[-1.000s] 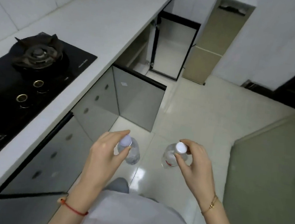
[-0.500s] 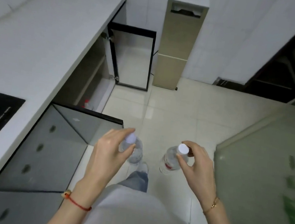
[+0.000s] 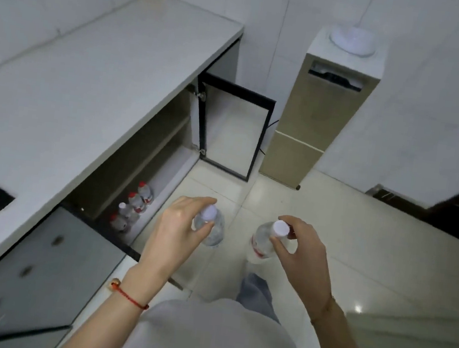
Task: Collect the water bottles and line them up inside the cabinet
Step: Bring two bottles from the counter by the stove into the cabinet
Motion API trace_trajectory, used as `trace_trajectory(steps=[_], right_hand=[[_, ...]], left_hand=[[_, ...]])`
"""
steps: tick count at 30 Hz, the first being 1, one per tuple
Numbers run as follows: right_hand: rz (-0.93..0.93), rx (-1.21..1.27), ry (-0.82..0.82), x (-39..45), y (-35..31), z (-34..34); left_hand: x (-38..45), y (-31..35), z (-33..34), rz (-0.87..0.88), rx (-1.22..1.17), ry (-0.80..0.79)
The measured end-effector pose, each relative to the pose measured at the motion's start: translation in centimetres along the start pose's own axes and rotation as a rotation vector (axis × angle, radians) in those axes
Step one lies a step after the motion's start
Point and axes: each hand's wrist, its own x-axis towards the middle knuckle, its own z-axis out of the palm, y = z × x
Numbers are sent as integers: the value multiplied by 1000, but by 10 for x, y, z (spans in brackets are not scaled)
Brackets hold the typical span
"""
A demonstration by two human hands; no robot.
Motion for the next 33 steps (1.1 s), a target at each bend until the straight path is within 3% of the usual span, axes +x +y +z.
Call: trace_trajectory(steps=[6,15,24,33], right_hand=[[-199,0,-147,127,34,1],[-499,10,-496,296,46,35],[-616,17,-730,404,23,142],[-618,50,-824,470,17,265]], left_hand=[[59,-1,40,-205,28,219],[125,-10,82,-551,102,455],[183,-84,96,-816,135,553],[228,-195,128,-975,79,521]])
